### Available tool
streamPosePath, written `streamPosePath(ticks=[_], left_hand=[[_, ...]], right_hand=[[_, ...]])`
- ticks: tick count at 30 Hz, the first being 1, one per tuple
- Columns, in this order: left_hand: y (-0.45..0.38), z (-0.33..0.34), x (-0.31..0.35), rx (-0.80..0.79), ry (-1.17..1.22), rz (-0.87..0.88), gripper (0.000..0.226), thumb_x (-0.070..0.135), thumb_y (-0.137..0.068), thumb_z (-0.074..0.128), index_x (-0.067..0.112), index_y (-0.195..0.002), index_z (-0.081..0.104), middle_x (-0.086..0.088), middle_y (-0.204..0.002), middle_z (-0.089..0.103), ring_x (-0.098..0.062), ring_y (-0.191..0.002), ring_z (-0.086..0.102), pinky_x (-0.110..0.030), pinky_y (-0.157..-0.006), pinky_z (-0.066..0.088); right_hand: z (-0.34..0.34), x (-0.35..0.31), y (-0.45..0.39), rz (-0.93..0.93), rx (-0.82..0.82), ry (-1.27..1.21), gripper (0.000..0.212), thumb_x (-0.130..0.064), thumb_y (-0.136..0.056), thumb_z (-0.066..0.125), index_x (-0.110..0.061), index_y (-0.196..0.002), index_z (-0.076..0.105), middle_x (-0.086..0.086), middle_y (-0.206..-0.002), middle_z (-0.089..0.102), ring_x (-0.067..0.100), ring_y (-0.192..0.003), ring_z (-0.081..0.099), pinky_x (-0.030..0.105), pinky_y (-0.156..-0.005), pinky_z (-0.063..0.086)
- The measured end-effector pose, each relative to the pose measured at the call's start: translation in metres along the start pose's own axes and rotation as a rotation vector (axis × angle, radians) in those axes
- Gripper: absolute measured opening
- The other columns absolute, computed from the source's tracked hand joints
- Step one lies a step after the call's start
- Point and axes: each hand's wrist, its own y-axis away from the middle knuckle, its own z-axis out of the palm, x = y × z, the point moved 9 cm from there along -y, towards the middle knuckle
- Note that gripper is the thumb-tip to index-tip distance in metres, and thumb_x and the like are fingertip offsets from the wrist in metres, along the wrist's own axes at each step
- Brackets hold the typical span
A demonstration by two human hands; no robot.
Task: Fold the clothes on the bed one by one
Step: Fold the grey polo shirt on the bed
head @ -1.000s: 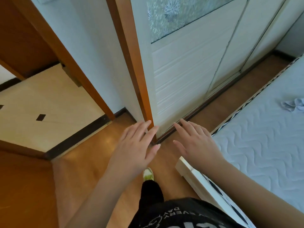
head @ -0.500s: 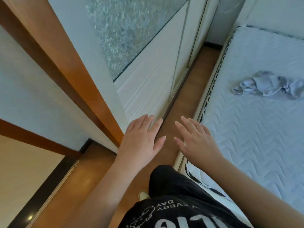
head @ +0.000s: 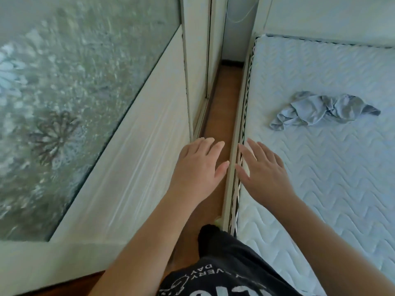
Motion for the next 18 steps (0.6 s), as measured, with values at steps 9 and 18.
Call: streamPosePath(ticks=[9, 18], left_hand=[[-0.189, 0.0, 0.038, 0.02, -0.055, 0.148, 0.051, 0.05, -0.099, 0.034, 0.024, -0.141, 0.047, 0.001, -0.141, 0.051, -0.022, -0.134, 0.044, -0.039, -0.109, 0.036], [-0.32, -0.014, 0.109, -0.065, -0.132, 0.412, 0.059, 0.052, -0.097, 0.025, 0.023, -0.147, 0.04, -0.001, -0.148, 0.043, -0.021, -0.141, 0.033, -0.037, -0.114, 0.024]], right_hand=[[-0.043, 0.112, -0.14, 0.129, 0.043, 0.004, 0.056, -0.043, -0.1, 0.037, -0.02, -0.151, 0.034, 0.005, -0.159, 0.028, 0.025, -0.146, 0.025, 0.04, -0.118, 0.019], [-0.097, 0.229, -0.206, 0.294, 0.107, -0.062, 0.058, -0.046, -0.099, 0.031, -0.025, -0.153, 0.028, -0.002, -0.161, 0.022, 0.021, -0.148, 0.019, 0.039, -0.119, 0.017]])
